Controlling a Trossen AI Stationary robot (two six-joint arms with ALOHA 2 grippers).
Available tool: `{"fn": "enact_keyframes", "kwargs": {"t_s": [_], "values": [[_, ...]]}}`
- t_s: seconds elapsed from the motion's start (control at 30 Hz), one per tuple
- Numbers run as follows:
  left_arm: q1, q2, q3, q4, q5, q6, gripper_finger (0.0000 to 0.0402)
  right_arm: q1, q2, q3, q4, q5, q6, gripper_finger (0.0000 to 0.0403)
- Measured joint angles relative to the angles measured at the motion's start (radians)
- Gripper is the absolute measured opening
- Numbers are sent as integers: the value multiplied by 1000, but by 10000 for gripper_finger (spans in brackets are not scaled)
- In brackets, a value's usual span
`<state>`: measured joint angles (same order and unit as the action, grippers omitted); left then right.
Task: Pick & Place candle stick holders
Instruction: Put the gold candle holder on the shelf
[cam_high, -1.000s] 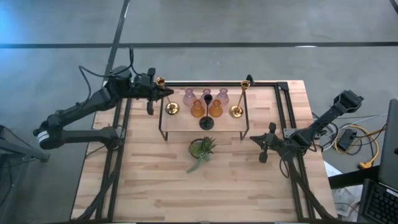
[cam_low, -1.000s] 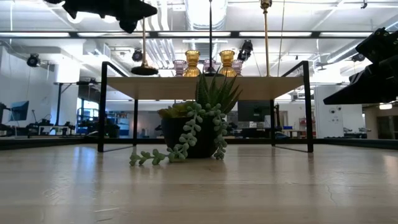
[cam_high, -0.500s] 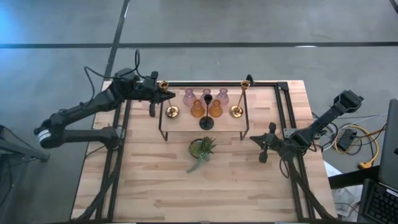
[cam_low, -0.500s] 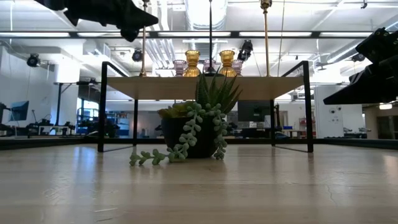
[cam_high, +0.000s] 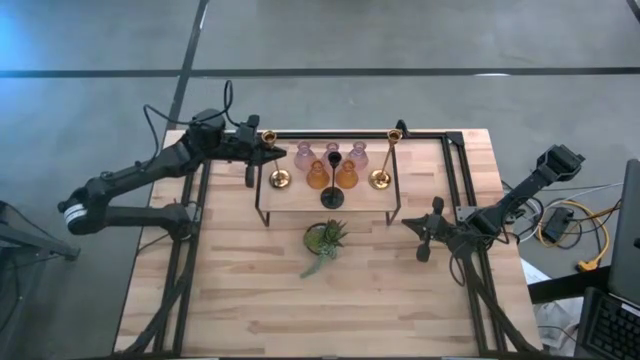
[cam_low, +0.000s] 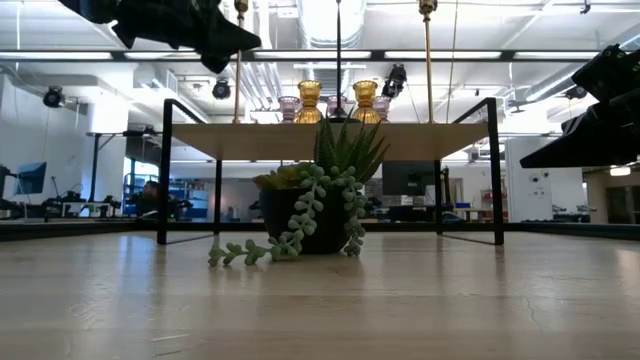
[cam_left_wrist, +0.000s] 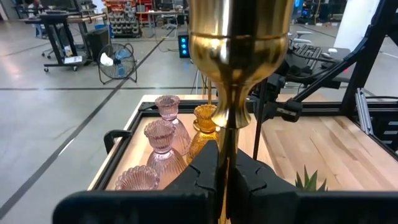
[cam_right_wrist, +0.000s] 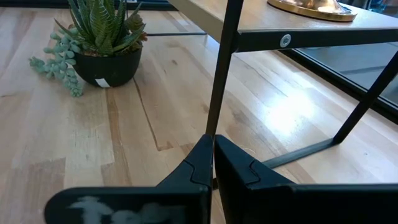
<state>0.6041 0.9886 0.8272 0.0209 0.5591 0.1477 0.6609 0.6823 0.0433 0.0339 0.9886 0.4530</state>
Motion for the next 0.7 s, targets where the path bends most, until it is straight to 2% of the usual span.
{"fn": "enact_keyframes", "kwargs": {"t_s": [0.5, 0.7], "values": [[0, -1, -13, 7, 0, 25, 11, 0, 0, 0, 0, 0, 0, 8], [2, -1, -13, 0, -3, 45, 35, 0, 0, 0, 0, 0, 0, 8]]}}
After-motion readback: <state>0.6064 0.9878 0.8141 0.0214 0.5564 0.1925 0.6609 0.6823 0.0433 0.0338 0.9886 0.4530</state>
